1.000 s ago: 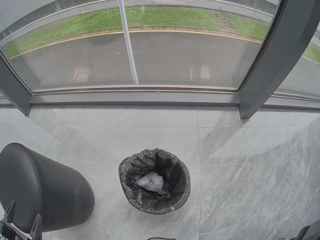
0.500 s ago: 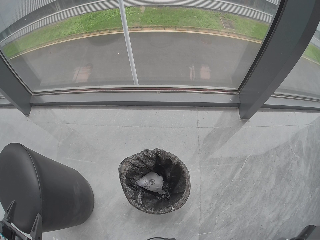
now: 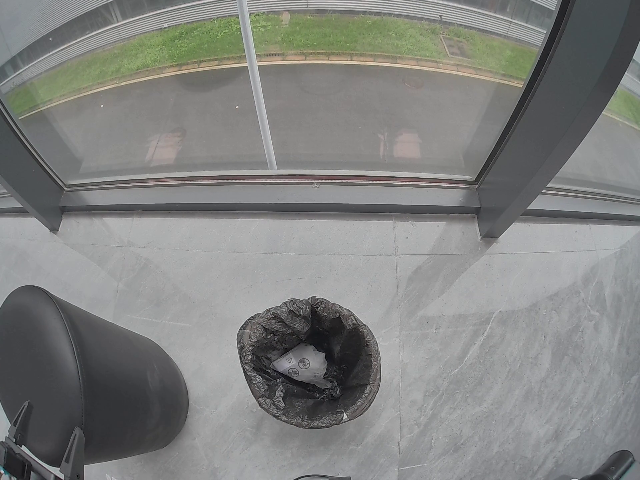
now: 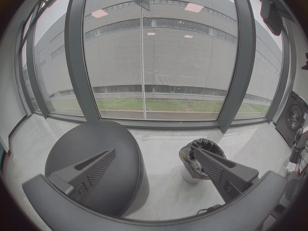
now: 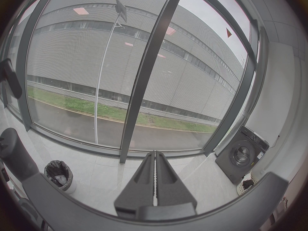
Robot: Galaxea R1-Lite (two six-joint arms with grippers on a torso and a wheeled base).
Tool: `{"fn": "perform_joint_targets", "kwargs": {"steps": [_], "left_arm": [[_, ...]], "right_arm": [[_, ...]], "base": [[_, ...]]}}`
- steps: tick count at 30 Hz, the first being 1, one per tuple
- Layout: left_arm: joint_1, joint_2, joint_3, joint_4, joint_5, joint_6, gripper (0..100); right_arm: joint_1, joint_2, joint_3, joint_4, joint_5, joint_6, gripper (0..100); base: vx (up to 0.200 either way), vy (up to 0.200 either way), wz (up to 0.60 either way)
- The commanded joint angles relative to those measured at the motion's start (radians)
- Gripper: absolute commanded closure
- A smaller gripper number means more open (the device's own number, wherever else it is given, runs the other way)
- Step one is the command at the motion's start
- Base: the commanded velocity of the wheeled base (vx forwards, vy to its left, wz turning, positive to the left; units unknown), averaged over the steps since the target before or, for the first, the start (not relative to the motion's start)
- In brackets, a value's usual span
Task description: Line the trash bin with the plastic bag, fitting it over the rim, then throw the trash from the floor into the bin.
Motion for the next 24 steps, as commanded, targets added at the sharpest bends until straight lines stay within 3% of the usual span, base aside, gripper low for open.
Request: {"fn": "perform_joint_targets", "kwargs": {"steps": [1, 19, 24], "left_arm": [[0.000, -0.016, 0.018, 0.000, 0.000, -0.001, 0], [0.000, -0.016, 0.018, 0.000, 0.000, -0.001, 0], [0.000, -0.016, 0.018, 0.000, 0.000, -0.001, 0]], "right_arm": [[-0.034, -0.213, 0.375, -0.214, 0.004, -0.001, 100], [-0.101, -0.345, 0.717, -0.318, 0.015, 0.005, 100], [-0.103, -0.351, 0.829, -0.361, 0.018, 0.061, 100]], "base": [[0.000, 0.000, 0.00], [0.000, 0.000, 0.00], [0.000, 0.000, 0.00]]}}
